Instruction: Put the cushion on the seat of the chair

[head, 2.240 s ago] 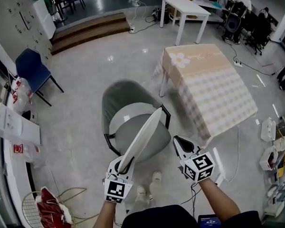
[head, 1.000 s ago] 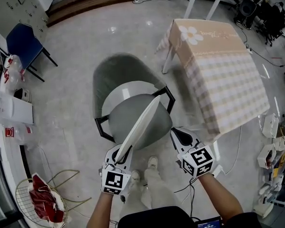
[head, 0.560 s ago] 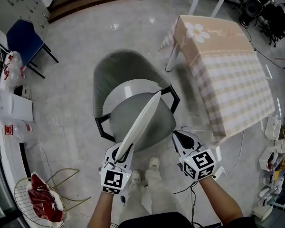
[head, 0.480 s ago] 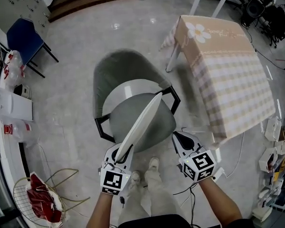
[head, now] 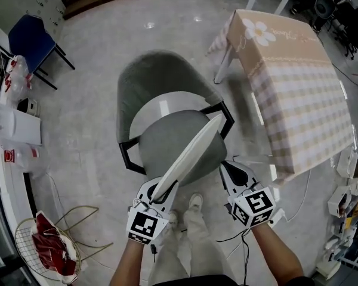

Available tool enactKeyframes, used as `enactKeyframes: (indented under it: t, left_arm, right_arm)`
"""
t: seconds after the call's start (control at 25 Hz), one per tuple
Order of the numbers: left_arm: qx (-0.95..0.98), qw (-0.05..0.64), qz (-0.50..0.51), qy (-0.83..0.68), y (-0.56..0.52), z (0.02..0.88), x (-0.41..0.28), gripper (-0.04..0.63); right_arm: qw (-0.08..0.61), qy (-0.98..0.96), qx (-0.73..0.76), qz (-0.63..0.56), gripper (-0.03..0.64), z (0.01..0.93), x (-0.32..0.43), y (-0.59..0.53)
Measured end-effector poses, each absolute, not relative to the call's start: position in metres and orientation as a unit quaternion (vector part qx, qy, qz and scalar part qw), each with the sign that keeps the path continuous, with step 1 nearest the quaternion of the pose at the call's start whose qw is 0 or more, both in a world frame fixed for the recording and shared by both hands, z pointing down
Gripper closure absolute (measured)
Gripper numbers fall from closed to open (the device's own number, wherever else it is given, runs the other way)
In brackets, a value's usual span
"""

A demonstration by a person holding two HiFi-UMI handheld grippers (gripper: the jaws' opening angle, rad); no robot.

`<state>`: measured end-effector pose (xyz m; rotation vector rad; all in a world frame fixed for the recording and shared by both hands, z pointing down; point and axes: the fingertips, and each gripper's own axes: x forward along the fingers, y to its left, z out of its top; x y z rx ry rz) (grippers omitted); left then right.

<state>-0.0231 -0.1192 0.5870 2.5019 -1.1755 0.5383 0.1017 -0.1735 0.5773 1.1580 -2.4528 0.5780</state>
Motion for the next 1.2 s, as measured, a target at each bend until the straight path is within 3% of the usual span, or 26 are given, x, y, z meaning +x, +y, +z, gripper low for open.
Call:
enactKeyframes:
  t: [0.56, 1.2]
  left_arm:
    - [0.897, 0.223, 0.173, -0.342, -0.121, 0.632, 0.002, 0.531]
    - [0.882, 0.282, 0.175, -0.335, -0.142, 0.694, -0.021, 0.529]
  right_arm:
    - [0.170, -0.865, 0.415, 0.226, 0.600, 0.611, 0.103, -0.178]
    - [0.187, -0.858, 0.405, 0.254, 0.600, 0.655, 0.095, -0.178]
